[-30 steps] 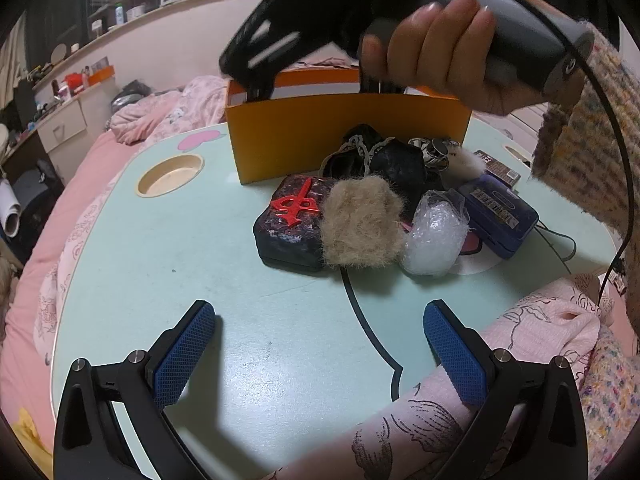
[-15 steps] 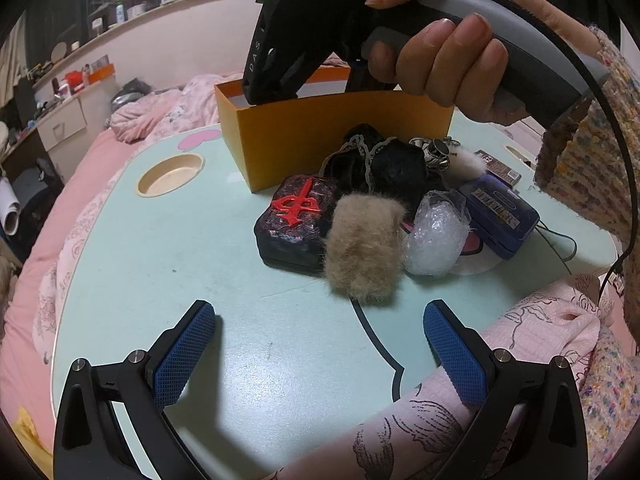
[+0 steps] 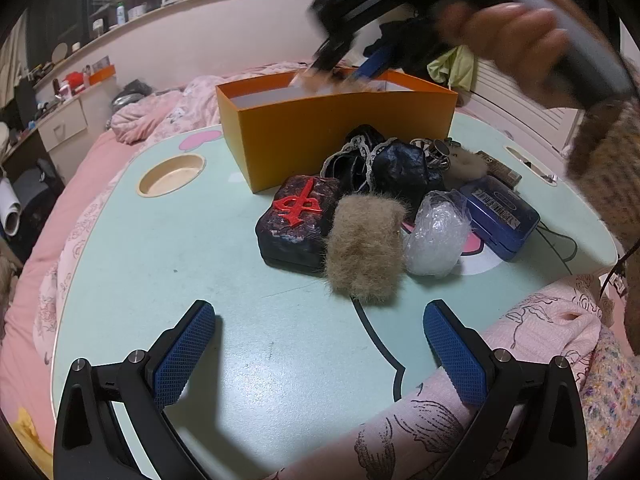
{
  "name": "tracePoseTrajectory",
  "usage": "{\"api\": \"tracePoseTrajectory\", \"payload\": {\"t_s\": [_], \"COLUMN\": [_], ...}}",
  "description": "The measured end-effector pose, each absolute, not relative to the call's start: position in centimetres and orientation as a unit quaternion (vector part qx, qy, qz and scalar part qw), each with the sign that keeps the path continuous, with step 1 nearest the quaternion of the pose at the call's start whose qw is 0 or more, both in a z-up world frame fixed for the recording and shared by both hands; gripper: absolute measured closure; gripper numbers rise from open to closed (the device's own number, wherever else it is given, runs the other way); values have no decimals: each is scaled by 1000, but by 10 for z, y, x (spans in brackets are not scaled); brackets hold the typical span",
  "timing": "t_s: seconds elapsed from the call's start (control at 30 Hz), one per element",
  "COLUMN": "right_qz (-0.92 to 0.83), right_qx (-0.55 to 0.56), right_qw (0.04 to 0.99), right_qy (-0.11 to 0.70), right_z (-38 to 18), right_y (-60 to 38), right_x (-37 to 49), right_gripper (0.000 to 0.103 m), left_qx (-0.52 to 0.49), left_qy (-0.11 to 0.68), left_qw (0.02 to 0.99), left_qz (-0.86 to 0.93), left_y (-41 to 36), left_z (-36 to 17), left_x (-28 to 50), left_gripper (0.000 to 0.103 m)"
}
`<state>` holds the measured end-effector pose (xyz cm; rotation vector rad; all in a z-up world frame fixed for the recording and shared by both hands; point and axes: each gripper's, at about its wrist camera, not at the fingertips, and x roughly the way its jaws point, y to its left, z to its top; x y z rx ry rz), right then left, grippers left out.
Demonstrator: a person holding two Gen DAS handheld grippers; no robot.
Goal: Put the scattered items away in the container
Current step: 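Lift the doll figurine out and set it beside the plastic-wrapped bundle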
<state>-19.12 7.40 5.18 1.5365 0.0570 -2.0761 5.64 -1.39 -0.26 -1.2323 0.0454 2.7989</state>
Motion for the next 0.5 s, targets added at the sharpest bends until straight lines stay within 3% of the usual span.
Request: {"api": "tracePoseTrajectory", "payload": {"t_s": [0.23,0.5], "right_qz": [-794,-769], "right_qx": [513,534], "right_qw": [326,350], "right_qy": [-21,1], "right_z": [94,57], "right_y": [127,144], "right_x": [-151,-117], "right_gripper": [66,65], "left_qx": [-402,-402], "left_qy": [15,15], "left_qw": [41,42], "left_qz": [914,915], "left_y": [-14,-14], "left_z": [-2,-3], "left_x": [56,57], "left_gripper": [0,0]}}
